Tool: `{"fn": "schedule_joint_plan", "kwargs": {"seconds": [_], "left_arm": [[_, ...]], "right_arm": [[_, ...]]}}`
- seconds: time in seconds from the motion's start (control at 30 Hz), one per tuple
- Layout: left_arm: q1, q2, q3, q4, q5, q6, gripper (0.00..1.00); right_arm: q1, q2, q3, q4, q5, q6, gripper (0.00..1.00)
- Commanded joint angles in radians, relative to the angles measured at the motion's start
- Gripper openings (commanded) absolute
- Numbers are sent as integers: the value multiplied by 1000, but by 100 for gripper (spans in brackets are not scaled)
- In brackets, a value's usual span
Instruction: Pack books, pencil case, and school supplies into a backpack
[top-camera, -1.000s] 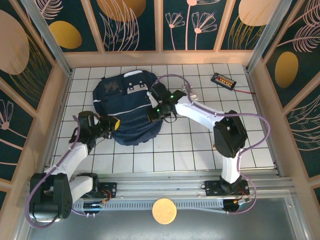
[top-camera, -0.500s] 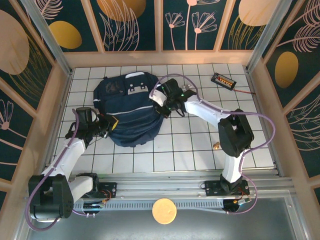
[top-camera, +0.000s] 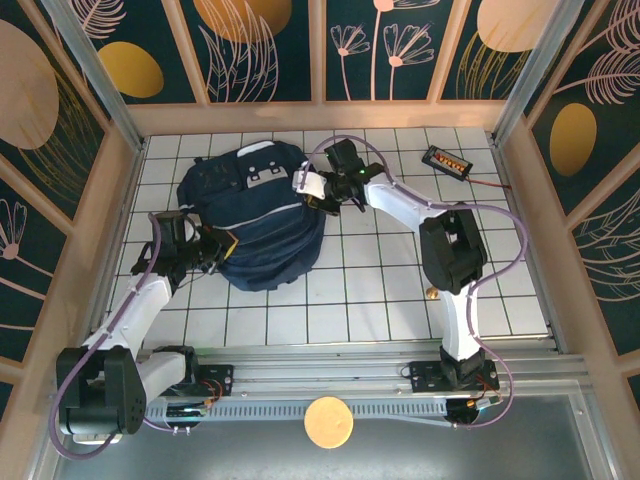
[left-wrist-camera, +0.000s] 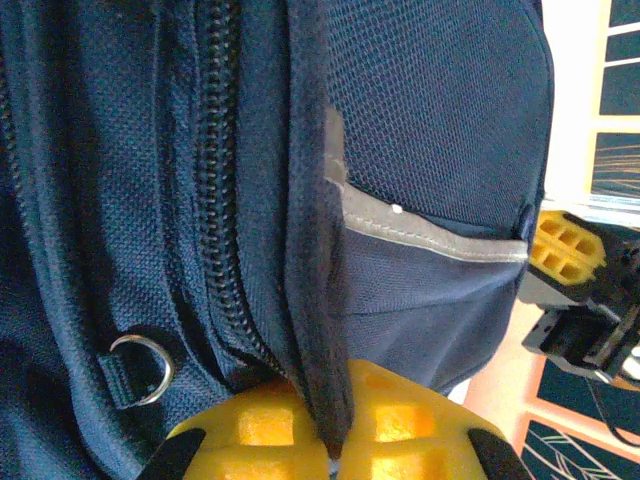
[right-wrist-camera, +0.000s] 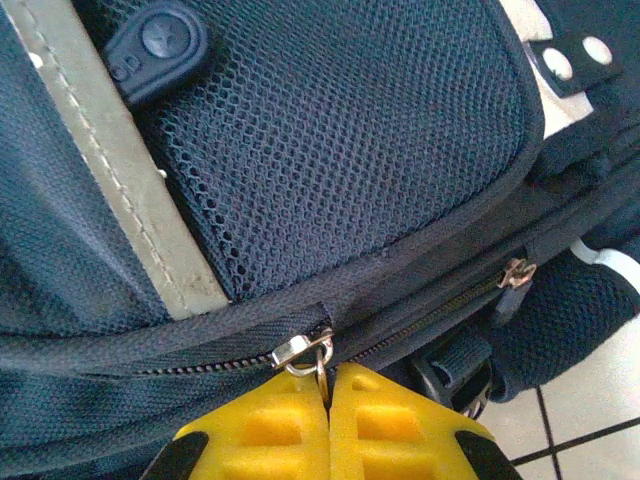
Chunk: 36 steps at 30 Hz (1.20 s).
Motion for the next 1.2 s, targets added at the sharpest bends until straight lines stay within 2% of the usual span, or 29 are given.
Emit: {"fn": "schedule_joint_plan", "kwargs": {"seconds": [0.0, 0.13, 0.3, 0.53, 0.67, 0.7, 0.73, 0.77, 0.83, 1.07, 1.17], "left_arm": [[10, 6, 27, -191, -62, 100, 0], [10, 4, 35, -239, -75, 136, 0], [13, 18, 96, -287, -130, 179, 0], [34, 95, 281, -387, -245, 293, 3], [51, 125, 305, -389, -284, 320, 8], [54, 135, 316, -390, -295, 329, 14], [55, 150, 332, -391, -303, 335, 28], [55, 163, 349, -390, -303, 338, 46], [55, 181, 367, -373, -279, 324, 99], [42, 100, 292, -229, -54, 91, 99], [-57, 41, 220, -143, -39, -46, 99]], "right_arm": [[-110, 2, 33, 177, 230, -29, 0], [-129, -15, 0, 285, 275, -54, 0], [-87, -63, -30, 240, 149, 25, 0], [21, -313, -366, 337, 149, 158, 0], [101, -459, -473, 279, 126, 248, 0], [119, -483, -488, 263, 118, 276, 0], [138, -504, -502, 247, 107, 305, 0], [160, -525, -519, 228, 96, 338, 0], [185, -540, -545, 204, 88, 376, 0], [193, -539, -560, 103, 56, 402, 0], [193, -558, -570, 90, 55, 400, 0]]}}
